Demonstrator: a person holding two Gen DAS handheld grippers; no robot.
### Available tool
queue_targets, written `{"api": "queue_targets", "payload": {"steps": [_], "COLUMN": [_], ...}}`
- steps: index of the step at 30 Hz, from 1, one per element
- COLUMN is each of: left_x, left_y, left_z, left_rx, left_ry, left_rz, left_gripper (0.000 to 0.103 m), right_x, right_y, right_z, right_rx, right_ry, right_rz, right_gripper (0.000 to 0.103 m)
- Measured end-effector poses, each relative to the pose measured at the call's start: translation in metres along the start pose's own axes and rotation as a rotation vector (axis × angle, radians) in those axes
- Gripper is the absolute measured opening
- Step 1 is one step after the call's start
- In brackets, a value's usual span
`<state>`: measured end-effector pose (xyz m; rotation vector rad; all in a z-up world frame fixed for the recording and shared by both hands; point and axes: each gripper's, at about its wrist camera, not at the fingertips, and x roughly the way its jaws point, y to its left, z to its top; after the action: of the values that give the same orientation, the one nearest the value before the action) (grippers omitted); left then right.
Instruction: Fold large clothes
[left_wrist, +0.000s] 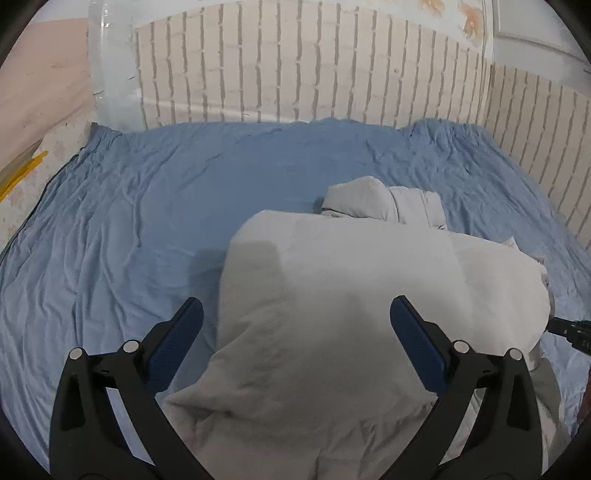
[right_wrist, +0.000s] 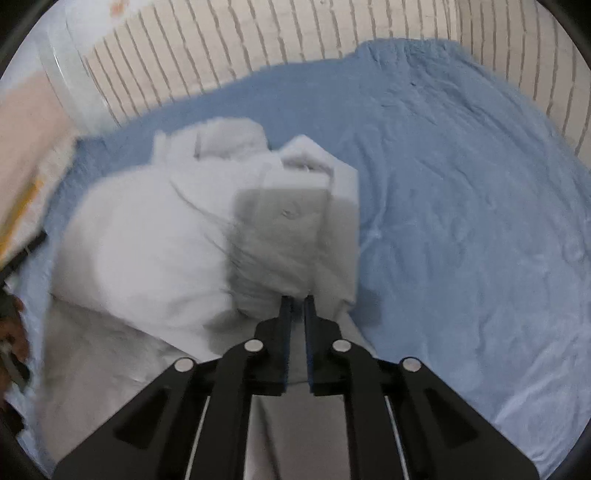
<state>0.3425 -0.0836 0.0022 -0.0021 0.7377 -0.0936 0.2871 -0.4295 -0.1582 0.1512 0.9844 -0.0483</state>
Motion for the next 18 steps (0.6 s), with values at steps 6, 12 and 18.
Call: {"api": "queue_targets", "payload": {"steps": [6,12,18], "left_x": [0.022,0.076,0.099], "left_y": [-0.023,-0.03,-0.019], "left_z": [0.028,0.014,-0.022], "left_rx": [0.044,0.076,0.106], "left_ry": [-0.033,0.028,-0.031], "left_rz": [0.009,0.07,0.074], "left_gripper": [0.1,0.1,0.1], "right_x": [-0.064,0.052,0.101], "right_y": [0.04,0.086,0.07], "right_z": [0.05,0.053,0.034], "right_rx": [-0.005,-0.107,-0.095], "right_ry": [-0.358,-0.14,-0.142], "right_rz": [0.033,0.029,0.113], "right_gripper": [0.097,0.098,0.102]}}
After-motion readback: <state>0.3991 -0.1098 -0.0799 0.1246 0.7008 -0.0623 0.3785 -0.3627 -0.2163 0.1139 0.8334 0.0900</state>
